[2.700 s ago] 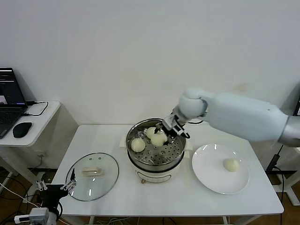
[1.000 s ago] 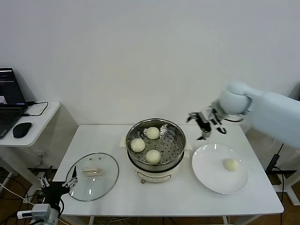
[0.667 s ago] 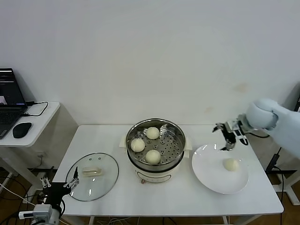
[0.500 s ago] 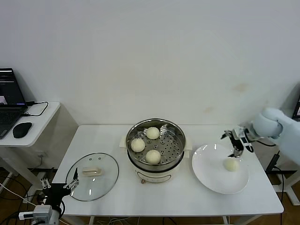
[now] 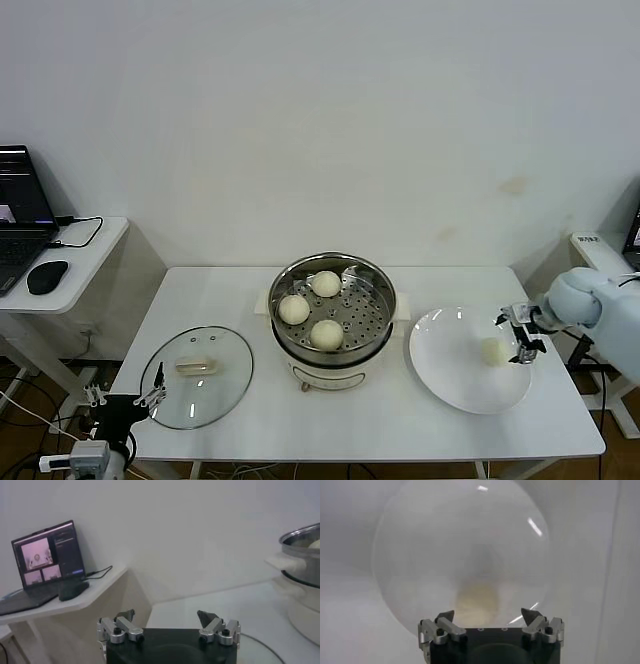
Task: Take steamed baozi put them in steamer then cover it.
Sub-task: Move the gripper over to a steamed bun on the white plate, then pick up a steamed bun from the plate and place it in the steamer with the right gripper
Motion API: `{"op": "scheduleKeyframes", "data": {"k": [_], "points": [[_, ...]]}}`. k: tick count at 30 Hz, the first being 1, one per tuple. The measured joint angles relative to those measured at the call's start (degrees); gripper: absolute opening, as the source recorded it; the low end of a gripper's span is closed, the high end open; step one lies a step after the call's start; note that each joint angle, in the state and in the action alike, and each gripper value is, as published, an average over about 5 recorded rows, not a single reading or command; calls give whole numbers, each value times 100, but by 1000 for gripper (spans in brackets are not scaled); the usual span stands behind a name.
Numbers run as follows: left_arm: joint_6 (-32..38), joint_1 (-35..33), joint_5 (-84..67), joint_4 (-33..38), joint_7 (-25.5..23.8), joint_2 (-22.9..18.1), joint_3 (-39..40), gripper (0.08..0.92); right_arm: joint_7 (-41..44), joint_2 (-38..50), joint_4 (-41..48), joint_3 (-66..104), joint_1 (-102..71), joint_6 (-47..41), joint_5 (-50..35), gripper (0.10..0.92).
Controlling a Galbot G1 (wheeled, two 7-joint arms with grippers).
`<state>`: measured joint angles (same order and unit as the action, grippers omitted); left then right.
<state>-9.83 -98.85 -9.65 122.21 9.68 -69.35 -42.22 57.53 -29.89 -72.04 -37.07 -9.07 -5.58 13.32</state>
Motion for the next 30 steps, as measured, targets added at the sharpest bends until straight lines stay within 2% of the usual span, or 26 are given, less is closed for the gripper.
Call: {"op": "scheduleKeyframes", "data": {"k": [13, 21, 30], "points": [[-3, 0, -2, -27, 0, 6, -33, 823, -87, -488, 578, 312, -310, -19, 230, 812], [0, 7, -3, -48, 0, -25, -32, 823, -46, -580, 722, 370, -360, -49, 270, 686], [1, 2, -10, -17, 2, -21, -54, 823, 11, -556, 648, 292, -252, -109, 133, 600]]}}
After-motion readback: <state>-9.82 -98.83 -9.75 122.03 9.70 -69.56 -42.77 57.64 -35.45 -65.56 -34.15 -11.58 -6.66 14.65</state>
